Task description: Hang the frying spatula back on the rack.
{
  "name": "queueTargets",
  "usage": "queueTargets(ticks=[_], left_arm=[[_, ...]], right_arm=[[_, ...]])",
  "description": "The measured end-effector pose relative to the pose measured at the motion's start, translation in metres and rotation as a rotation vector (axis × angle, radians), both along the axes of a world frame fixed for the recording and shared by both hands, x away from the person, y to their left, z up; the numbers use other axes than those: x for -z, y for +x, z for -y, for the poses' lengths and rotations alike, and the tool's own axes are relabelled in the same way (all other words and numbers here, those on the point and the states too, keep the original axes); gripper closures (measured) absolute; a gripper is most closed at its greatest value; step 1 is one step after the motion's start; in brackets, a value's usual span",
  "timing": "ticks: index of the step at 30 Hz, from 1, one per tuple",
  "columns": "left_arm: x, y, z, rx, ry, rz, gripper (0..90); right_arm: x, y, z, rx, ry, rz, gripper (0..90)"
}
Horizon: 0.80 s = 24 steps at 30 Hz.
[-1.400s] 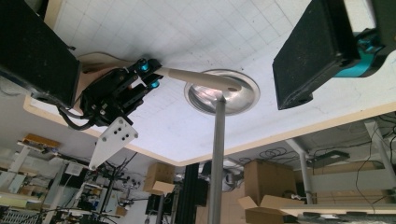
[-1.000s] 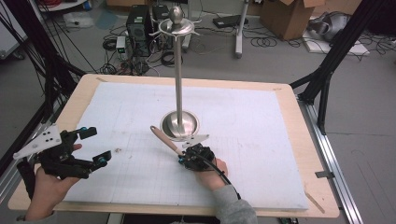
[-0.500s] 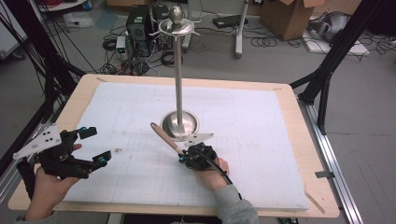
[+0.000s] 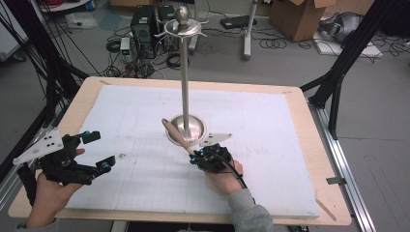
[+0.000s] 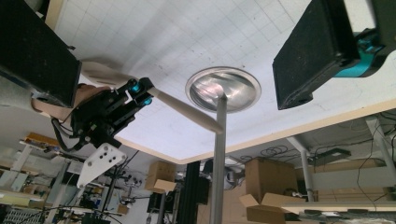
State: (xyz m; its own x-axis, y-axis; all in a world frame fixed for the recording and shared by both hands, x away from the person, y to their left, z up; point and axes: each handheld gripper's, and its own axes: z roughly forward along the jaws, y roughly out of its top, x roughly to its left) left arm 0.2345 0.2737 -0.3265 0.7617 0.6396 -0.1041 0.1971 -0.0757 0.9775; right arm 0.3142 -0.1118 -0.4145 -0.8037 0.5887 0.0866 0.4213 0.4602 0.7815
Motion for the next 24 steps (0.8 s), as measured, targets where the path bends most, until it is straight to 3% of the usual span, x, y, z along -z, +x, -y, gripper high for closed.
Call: queueTargets(ticks=[13,24], left_arm=[[0.001,0.002,0.002,0.007,0.001,-0.006,1.7],[0.003,0.003,0.002,0.005,0.002,-0.011,1.7]], right_arm=[[-0.029,0.004,0.020,-0.026,-0.001,0.037,78.1],[-0.041,0.008,0.035,-0.038,0.022,0.034,78.1]])
